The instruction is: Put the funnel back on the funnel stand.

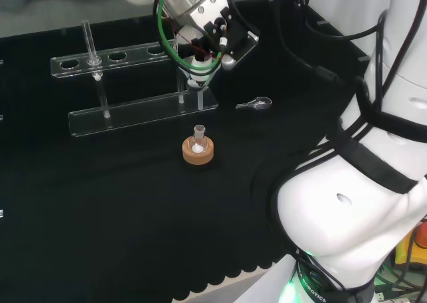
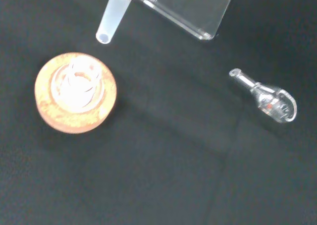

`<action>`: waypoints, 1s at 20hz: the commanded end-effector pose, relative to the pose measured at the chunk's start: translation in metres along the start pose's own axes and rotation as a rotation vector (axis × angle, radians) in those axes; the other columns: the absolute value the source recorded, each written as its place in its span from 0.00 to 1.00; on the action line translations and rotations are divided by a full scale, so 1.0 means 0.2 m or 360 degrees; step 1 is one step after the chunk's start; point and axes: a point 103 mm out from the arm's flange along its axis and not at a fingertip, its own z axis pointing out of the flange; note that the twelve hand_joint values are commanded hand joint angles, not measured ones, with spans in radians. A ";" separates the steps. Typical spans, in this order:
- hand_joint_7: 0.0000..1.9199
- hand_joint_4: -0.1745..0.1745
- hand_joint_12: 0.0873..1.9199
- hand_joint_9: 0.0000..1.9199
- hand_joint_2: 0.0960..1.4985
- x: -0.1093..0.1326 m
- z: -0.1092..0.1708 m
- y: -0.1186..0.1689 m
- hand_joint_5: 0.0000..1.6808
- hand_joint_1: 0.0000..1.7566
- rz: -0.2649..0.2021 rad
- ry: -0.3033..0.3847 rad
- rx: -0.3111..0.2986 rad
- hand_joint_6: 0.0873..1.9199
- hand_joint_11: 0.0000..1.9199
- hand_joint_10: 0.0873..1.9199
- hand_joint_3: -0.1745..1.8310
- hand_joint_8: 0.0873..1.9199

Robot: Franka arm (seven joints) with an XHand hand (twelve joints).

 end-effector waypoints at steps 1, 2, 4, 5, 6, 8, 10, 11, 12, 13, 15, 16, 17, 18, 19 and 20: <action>0.18 0.63 0.67 0.41 0.52 -0.10 -0.09 -0.02 0.36 0.43 0.0055 -0.0009 -0.0034 0.28 0.29 0.20 0.36 0.26; 0.18 0.63 0.67 0.41 0.52 -0.12 -0.09 -0.02 0.36 0.43 0.0063 -0.0004 -0.0039 0.28 0.29 0.21 0.36 0.26; 0.18 0.63 0.67 0.41 0.52 -0.16 -0.12 -0.02 0.36 0.43 0.0086 -0.0001 -0.0046 0.29 0.29 0.21 0.36 0.26; 0.18 0.63 0.67 0.41 0.52 -0.19 -0.13 -0.01 0.35 0.43 0.0096 0.0001 -0.0049 0.29 0.29 0.21 0.36 0.26; 0.18 0.63 0.67 0.41 0.52 -0.21 -0.15 0.00 0.35 0.43 0.0109 -0.0003 -0.0050 0.29 0.29 0.21 0.36 0.26; 0.19 0.63 0.67 0.41 0.52 -0.26 -0.18 0.02 0.35 0.43 0.0129 -0.0015 -0.0063 0.29 0.29 0.21 0.36 0.26; 0.19 0.63 0.67 0.41 0.52 -0.30 -0.21 0.04 0.35 0.43 0.0160 -0.0022 -0.0082 0.29 0.29 0.21 0.36 0.26; 0.19 0.63 0.67 0.41 0.52 -0.32 -0.22 0.06 0.35 0.43 0.0172 -0.0031 -0.0084 0.29 0.29 0.21 0.36 0.26; 0.19 0.63 0.67 0.41 0.52 -0.35 -0.23 0.08 0.35 0.43 0.0181 -0.0030 -0.0087 0.29 0.29 0.21 0.36 0.27; 0.19 0.63 0.67 0.41 0.52 -0.37 -0.25 0.10 0.35 0.43 0.0186 -0.0028 -0.0089 0.29 0.29 0.21 0.36 0.27; 0.20 0.63 0.67 0.42 0.52 -0.41 -0.27 0.14 0.35 0.43 0.0196 -0.0028 -0.0092 0.29 0.29 0.21 0.36 0.27; 0.20 0.63 0.67 0.42 0.52 -0.43 -0.29 0.17 0.35 0.43 0.0201 -0.0030 -0.0094 0.29 0.29 0.21 0.36 0.27; 0.20 0.63 0.67 0.42 0.52 -0.46 -0.30 0.19 0.35 0.43 0.0206 -0.0030 -0.0096 0.29 0.30 0.21 0.36 0.27; 0.20 0.63 0.67 0.42 0.52 -0.48 -0.32 0.21 0.35 0.43 0.0209 -0.0031 -0.0101 0.30 0.30 0.21 0.36 0.27; 0.20 0.63 0.67 0.42 0.52 -0.50 -0.33 0.24 0.35 0.43 0.0212 -0.0034 -0.0106 0.30 0.30 0.21 0.36 0.27; 0.20 0.63 0.66 0.42 0.52 -0.53 -0.35 0.26 0.35 0.43 0.0213 -0.0030 -0.0114 0.30 0.30 0.21 0.36 0.27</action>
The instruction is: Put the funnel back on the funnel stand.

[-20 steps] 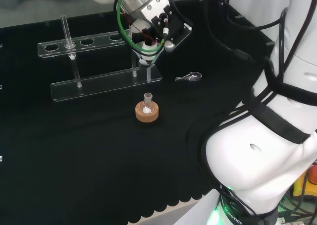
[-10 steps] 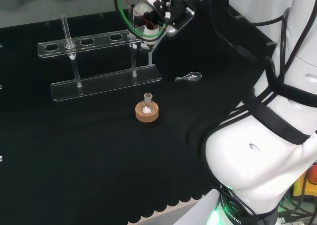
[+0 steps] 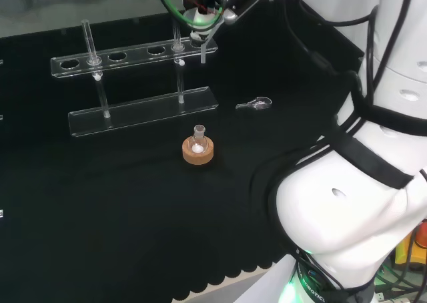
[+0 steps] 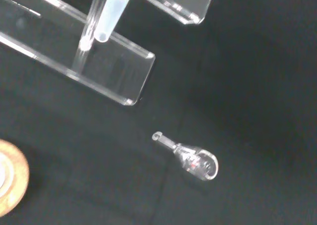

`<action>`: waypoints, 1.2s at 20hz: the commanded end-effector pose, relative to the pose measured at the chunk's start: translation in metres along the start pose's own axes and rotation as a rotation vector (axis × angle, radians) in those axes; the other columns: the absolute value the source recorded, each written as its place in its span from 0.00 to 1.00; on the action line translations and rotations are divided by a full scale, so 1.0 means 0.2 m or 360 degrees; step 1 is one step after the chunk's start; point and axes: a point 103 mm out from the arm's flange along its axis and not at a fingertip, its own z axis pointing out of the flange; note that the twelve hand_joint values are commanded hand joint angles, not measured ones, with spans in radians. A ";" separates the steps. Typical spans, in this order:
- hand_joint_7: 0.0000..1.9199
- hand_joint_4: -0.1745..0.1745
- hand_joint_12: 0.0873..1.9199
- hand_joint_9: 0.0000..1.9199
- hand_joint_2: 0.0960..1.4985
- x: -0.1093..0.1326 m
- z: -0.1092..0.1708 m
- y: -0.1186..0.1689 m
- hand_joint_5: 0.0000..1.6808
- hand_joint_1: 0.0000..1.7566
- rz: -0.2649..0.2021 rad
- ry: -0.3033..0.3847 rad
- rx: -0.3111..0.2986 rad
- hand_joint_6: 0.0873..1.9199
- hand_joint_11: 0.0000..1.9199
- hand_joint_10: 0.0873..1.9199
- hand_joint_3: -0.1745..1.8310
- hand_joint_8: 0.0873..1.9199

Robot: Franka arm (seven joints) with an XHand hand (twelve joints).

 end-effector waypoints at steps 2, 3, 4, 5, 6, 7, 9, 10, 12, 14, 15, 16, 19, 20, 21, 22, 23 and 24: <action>0.20 0.63 0.66 0.42 0.52 -0.19 -0.07 0.22 0.35 0.43 0.0042 -0.0017 -0.0011 0.30 0.30 0.21 0.36 0.27; 0.20 0.63 0.66 0.42 0.52 -0.20 -0.08 0.24 0.35 0.43 0.0046 -0.0018 -0.0012 0.30 0.30 0.21 0.36 0.27; 0.20 0.63 0.66 0.42 0.52 -0.21 -0.08 0.26 0.35 0.43 0.0048 -0.0014 -0.0012 0.30 0.30 0.21 0.36 0.27; 0.21 0.63 0.66 0.42 0.52 -0.23 -0.08 0.28 0.35 0.43 0.0052 -0.0014 -0.0012 0.30 0.30 0.21 0.36 0.27; 0.21 0.63 0.66 0.42 0.52 -0.24 -0.08 0.30 0.35 0.43 0.0054 -0.0010 -0.0011 0.30 0.30 0.21 0.36 0.27; 0.21 0.63 0.66 0.42 0.52 -0.25 -0.07 0.32 0.35 0.43 0.0056 -0.0007 -0.0011 0.30 0.30 0.21 0.36 0.27; 0.21 0.62 0.66 0.42 0.53 -0.27 -0.05 0.35 0.35 0.43 0.0055 0.0007 -0.0005 0.30 0.30 0.21 0.36 0.27; 0.21 0.62 0.66 0.42 0.53 -0.28 -0.05 0.37 0.35 0.42 0.0056 0.0008 -0.0002 0.30 0.30 0.21 0.36 0.27; 0.21 0.62 0.66 0.42 0.53 -0.31 -0.02 0.39 0.35 0.42 0.0060 0.0028 0.0000 0.30 0.30 0.21 0.36 0.27; 0.21 0.62 0.66 0.42 0.53 -0.33 0.00 0.41 0.35 0.42 0.0065 0.0040 -0.0001 0.31 0.30 0.21 0.36 0.27; 0.21 0.62 0.66 0.42 0.53 -0.34 0.01 0.41 0.35 0.42 0.0068 0.0049 -0.0001 0.31 0.30 0.21 0.36 0.27; 0.21 0.62 0.66 0.42 0.53 -0.35 0.01 0.42 0.35 0.42 0.0069 0.0059 -0.0003 0.31 0.30 0.21 0.36 0.27; 0.21 0.62 0.66 0.42 0.53 -0.37 0.04 0.44 0.36 0.42 0.0069 0.0088 -0.0015 0.31 0.30 0.21 0.36 0.27; 0.21 0.62 0.66 0.42 0.53 -0.37 0.05 0.45 0.36 0.42 0.0067 0.0095 -0.0017 0.31 0.30 0.21 0.36 0.27; 0.21 0.62 0.66 0.42 0.53 -0.38 0.05 0.46 0.36 0.42 0.0066 0.0097 -0.0019 0.31 0.30 0.21 0.36 0.27; 0.21 0.62 0.66 0.42 0.53 -0.38 0.05 0.47 0.36 0.42 0.0063 0.0100 -0.0020 0.31 0.31 0.21 0.36 0.27; 0.21 0.62 0.66 0.42 0.53 -0.37 0.06 0.48 0.36 0.42 0.0059 0.0101 -0.0022 0.31 0.31 0.21 0.36 0.27; 0.21 0.62 0.66 0.42 0.53 -0.37 0.06 0.49 0.36 0.42 0.0056 0.0102 -0.0025 0.31 0.31 0.21 0.36 0.27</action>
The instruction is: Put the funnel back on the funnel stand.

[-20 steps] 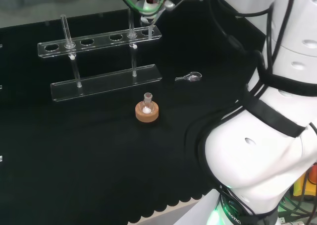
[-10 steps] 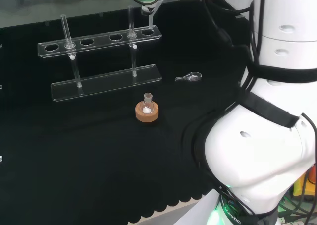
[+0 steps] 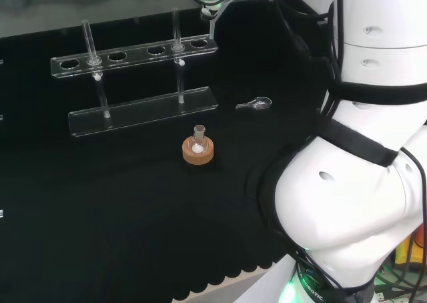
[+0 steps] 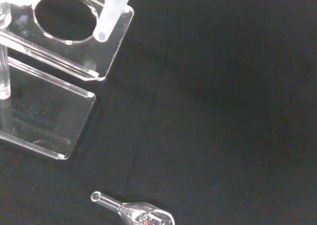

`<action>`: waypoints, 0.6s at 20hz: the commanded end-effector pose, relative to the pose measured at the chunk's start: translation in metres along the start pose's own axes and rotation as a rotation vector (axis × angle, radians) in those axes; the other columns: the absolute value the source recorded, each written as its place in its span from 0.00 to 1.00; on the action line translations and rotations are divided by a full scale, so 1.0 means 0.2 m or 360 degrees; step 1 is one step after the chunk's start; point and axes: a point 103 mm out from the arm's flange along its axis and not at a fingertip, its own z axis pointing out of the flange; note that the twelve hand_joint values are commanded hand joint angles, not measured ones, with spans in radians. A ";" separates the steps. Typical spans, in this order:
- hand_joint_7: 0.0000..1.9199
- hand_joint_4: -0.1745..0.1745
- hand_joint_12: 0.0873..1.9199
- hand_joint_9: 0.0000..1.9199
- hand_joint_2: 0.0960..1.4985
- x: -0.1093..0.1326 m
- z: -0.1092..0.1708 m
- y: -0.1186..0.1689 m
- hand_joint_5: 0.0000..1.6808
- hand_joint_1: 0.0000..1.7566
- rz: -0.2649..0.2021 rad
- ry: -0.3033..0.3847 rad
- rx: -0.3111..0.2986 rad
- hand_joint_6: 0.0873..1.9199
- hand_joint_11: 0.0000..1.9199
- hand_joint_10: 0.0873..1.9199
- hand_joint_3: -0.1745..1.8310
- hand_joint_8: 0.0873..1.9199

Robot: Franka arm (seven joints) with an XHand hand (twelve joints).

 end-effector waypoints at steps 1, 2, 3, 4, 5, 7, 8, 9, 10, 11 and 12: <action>0.21 0.62 0.66 0.42 0.53 0.00 0.02 0.05 0.36 0.42 -0.0014 0.0022 -0.0014 0.31 0.31 0.21 0.36 0.27; 0.21 0.62 0.66 0.42 0.53 0.00 0.01 0.05 0.36 0.42 -0.0021 0.0025 -0.0016 0.31 0.31 0.21 0.36 0.27; 0.21 0.62 0.66 0.42 0.53 0.01 0.01 0.06 0.36 0.42 -0.0024 0.0024 -0.0018 0.31 0.31 0.21 0.36 0.27; 0.21 0.62 0.66 0.42 0.53 0.02 0.01 0.07 0.36 0.42 -0.0029 0.0019 -0.0019 0.31 0.31 0.21 0.36 0.27; 0.21 0.62 0.66 0.42 0.53 0.02 0.00 0.08 0.36 0.42 -0.0032 0.0017 -0.0019 0.31 0.31 0.21 0.36 0.27; 0.21 0.61 0.66 0.42 0.53 0.03 0.00 0.09 0.37 0.42 -0.0037 0.0014 -0.0018 0.31 0.31 0.21 0.36 0.27; 0.21 0.61 0.66 0.42 0.53 0.03 0.01 0.10 0.37 0.42 -0.0039 0.0021 -0.0015 0.31 0.31 0.21 0.36 0.27; 0.21 0.61 0.66 0.42 0.53 0.03 0.01 0.10 0.37 0.42 -0.0040 0.0021 -0.0015 0.31 0.31 0.21 0.36 0.27; 0.21 0.61 0.66 0.42 0.53 0.03 0.01 0.11 0.37 0.42 -0.0042 0.0024 -0.0014 0.31 0.31 0.21 0.36 0.27; 0.21 0.61 0.66 0.42 0.53 0.03 0.02 0.11 0.37 0.42 -0.0043 0.0027 -0.0012 0.31 0.31 0.21 0.36 0.27; 0.21 0.61 0.66 0.42 0.53 0.03 0.02 0.11 0.37 0.42 -0.0044 0.0028 -0.0012 0.32 0.31 0.21 0.36 0.27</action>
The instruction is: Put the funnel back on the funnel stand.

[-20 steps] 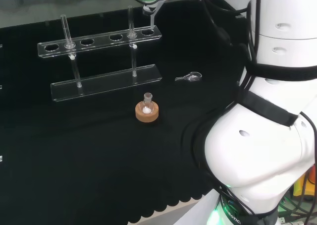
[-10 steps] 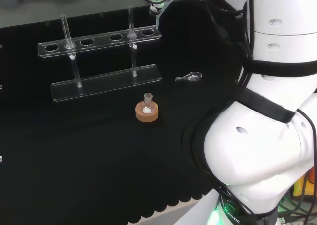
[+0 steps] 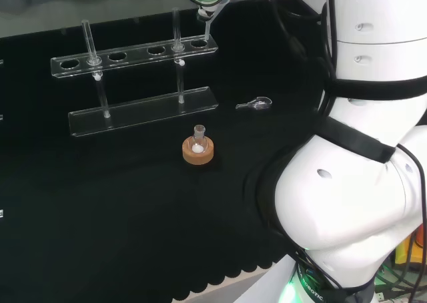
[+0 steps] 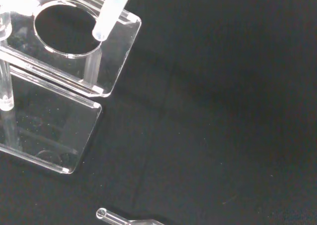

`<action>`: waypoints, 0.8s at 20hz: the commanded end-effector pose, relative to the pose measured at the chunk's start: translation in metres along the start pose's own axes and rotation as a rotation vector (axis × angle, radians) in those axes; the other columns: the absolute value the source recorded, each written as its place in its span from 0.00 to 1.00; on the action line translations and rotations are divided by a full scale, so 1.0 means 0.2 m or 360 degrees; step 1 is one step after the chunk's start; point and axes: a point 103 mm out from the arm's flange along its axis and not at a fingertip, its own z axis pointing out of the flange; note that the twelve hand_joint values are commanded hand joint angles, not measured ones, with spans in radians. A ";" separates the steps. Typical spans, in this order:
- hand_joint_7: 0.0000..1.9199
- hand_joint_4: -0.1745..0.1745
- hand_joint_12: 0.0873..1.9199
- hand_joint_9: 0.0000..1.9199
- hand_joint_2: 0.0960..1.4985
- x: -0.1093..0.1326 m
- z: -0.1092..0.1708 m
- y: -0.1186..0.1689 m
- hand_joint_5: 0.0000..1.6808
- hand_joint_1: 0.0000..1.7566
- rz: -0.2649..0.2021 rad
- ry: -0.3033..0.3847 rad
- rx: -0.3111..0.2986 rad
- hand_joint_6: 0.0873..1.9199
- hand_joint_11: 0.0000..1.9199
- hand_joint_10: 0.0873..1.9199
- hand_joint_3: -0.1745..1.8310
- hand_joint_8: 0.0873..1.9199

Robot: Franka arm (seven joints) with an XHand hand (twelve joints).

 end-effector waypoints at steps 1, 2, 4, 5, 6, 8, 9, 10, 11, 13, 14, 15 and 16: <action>0.21 0.61 0.66 0.42 0.53 0.01 0.02 0.02 0.37 0.42 -0.0012 0.0013 0.0006 0.32 0.31 0.21 0.36 0.27; 0.21 0.61 0.66 0.42 0.53 0.01 0.02 0.03 0.37 0.42 -0.0013 0.0017 0.0008 0.32 0.31 0.21 0.36 0.27; 0.21 0.61 0.66 0.42 0.53 0.01 0.02 0.03 0.37 0.42 -0.0017 0.0027 0.0008 0.32 0.31 0.21 0.36 0.27; 0.21 0.61 0.66 0.42 0.53 0.02 0.02 0.03 0.37 0.42 -0.0019 0.0029 0.0008 0.32 0.31 0.21 0.36 0.27; 0.21 0.61 0.66 0.42 0.53 0.02 0.02 0.04 0.37 0.42 -0.0020 0.0030 0.0006 0.32 0.31 0.21 0.36 0.27; 0.21 0.61 0.66 0.42 0.53 0.02 0.01 0.04 0.37 0.42 -0.0023 0.0030 0.0003 0.32 0.31 0.21 0.36 0.27; 0.21 0.61 0.66 0.42 0.53 0.02 0.01 0.04 0.37 0.42 -0.0024 0.0031 0.0004 0.32 0.31 0.21 0.36 0.27; 0.21 0.61 0.66 0.42 0.53 0.03 0.01 0.04 0.37 0.42 -0.0026 0.0031 0.0008 0.32 0.31 0.21 0.36 0.27; 0.21 0.61 0.66 0.42 0.53 0.03 0.02 0.04 0.37 0.42 -0.0027 0.0030 0.0014 0.32 0.31 0.21 0.36 0.27; 0.21 0.61 0.66 0.42 0.53 0.03 0.03 0.05 0.37 0.42 -0.0032 0.0033 0.0022 0.32 0.31 0.21 0.36 0.27; 0.21 0.61 0.66 0.42 0.53 0.04 0.04 0.05 0.37 0.42 -0.0034 0.0037 0.0025 0.32 0.31 0.21 0.36 0.27; 0.21 0.61 0.66 0.42 0.53 0.04 0.05 0.06 0.37 0.42 -0.0036 0.0037 0.0030 0.32 0.31 0.21 0.36 0.28; 0.21 0.61 0.66 0.42 0.53 0.04 0.05 0.06 0.37 0.42 -0.0038 0.0039 0.0033 0.32 0.31 0.21 0.36 0.28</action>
